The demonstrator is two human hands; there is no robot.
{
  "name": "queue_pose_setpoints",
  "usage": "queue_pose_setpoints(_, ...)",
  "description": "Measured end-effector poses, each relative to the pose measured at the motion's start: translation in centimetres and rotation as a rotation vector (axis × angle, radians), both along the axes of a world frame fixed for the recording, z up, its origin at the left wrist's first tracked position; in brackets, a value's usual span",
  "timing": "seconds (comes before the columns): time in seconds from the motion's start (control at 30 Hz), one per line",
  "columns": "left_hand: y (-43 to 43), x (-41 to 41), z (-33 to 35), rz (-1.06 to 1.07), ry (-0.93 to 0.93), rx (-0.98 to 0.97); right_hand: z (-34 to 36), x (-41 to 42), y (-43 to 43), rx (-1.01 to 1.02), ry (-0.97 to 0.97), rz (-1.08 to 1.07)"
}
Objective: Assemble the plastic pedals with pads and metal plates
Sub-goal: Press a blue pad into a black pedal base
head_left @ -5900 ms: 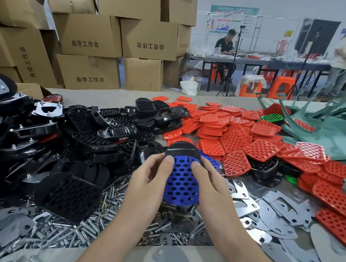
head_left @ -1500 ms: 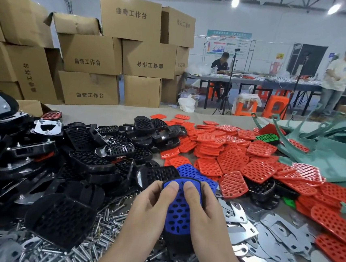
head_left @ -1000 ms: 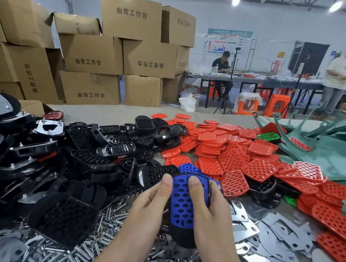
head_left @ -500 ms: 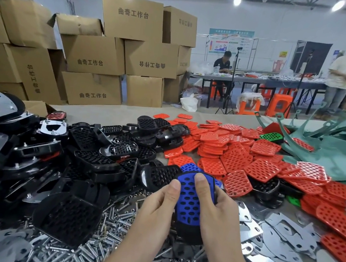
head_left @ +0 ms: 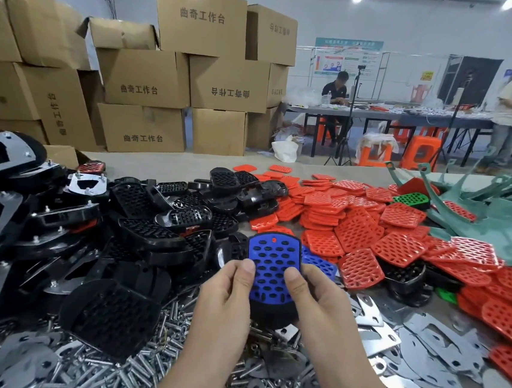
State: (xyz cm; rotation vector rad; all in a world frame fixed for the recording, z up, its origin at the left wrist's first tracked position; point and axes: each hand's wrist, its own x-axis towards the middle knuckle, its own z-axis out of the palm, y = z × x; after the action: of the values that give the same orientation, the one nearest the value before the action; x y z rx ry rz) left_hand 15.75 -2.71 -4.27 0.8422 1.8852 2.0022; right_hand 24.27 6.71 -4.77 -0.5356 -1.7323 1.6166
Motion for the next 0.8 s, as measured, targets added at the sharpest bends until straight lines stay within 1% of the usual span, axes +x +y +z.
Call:
queue_pose_setpoints(0.1,0.0,-0.2,-0.2,0.005,0.000,-0.032,-0.3,-0.2,-0.2,0.000,-0.013,-0.017)
queue_pose_setpoints(0.23,0.2,0.0,0.0,-0.053,-0.077,0.046,-0.3,-0.4,0.0,-0.042,0.045,-0.002)
queue_pose_setpoints(0.37,0.4,-0.1,-0.4,-0.150,-0.200,0.100,-0.9,-0.5,0.5,-0.208,0.144,0.071)
queue_pose_setpoints(0.43,0.5,-0.1,-0.5,-0.164,-0.201,0.109,-1.0,-0.6,0.8,-0.329,0.208,0.126)
queue_pose_setpoints(0.47,0.5,-0.2,-0.5,-0.161,-0.186,0.112,-1.0,-0.5,0.9,-0.345,0.212,0.147)
queue_pose_setpoints(0.53,0.5,-0.3,-0.4,-0.138,-0.162,0.132,-0.8,-0.3,1.0,-0.273,0.147,0.163)
queue_pose_setpoints(0.6,0.4,-0.4,-0.4,-0.140,-0.151,0.151,-0.6,-0.2,1.0,-0.198,0.090,0.133)
queue_pose_setpoints(0.7,0.3,-0.1,-0.3,-0.196,-0.108,0.092,-0.4,-0.1,1.2,-0.188,0.086,0.061)
queue_pose_setpoints(0.8,0.3,0.0,-0.2,-0.164,-0.070,0.028,-0.3,0.3,1.5,-0.176,0.070,0.084)
